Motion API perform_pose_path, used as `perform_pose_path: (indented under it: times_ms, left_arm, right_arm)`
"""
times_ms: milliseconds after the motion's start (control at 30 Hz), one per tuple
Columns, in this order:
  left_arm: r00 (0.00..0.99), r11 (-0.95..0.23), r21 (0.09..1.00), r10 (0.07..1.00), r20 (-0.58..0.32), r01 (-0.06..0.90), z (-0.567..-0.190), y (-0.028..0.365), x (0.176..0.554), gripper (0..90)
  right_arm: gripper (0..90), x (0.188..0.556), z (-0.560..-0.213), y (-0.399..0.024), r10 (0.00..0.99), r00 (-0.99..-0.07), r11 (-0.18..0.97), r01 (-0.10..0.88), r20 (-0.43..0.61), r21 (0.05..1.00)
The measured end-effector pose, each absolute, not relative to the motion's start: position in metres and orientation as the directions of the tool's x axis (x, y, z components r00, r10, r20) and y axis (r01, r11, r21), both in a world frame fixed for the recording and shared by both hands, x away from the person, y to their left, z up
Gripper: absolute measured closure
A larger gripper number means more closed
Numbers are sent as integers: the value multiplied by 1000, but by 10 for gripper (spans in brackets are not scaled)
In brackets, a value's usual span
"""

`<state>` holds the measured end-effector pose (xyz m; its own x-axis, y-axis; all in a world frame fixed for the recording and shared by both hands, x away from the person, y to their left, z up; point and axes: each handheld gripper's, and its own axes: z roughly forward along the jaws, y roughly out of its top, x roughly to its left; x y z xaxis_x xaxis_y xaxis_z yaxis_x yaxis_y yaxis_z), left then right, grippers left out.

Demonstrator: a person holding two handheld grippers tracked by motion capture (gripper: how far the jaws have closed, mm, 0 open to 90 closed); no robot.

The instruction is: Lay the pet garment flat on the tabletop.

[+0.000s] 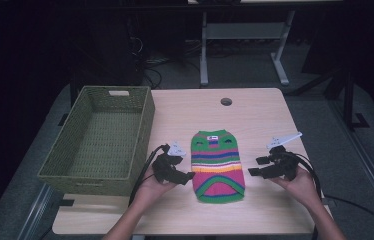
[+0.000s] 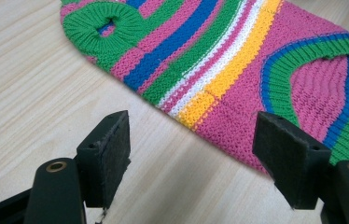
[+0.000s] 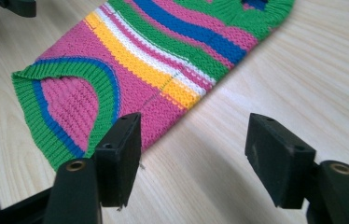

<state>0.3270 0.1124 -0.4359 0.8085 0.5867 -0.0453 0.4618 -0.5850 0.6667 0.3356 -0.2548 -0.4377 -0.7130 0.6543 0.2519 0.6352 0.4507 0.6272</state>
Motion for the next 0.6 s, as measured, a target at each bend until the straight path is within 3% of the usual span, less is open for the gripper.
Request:
perform_pose_path:
  times_ms: [600]
  left_arm:
    - [812,-569,688,581,-52,451,-434,124,307,266]
  right_arm:
    - [312,313,-442,-284,691,-677,412,657,254,631]
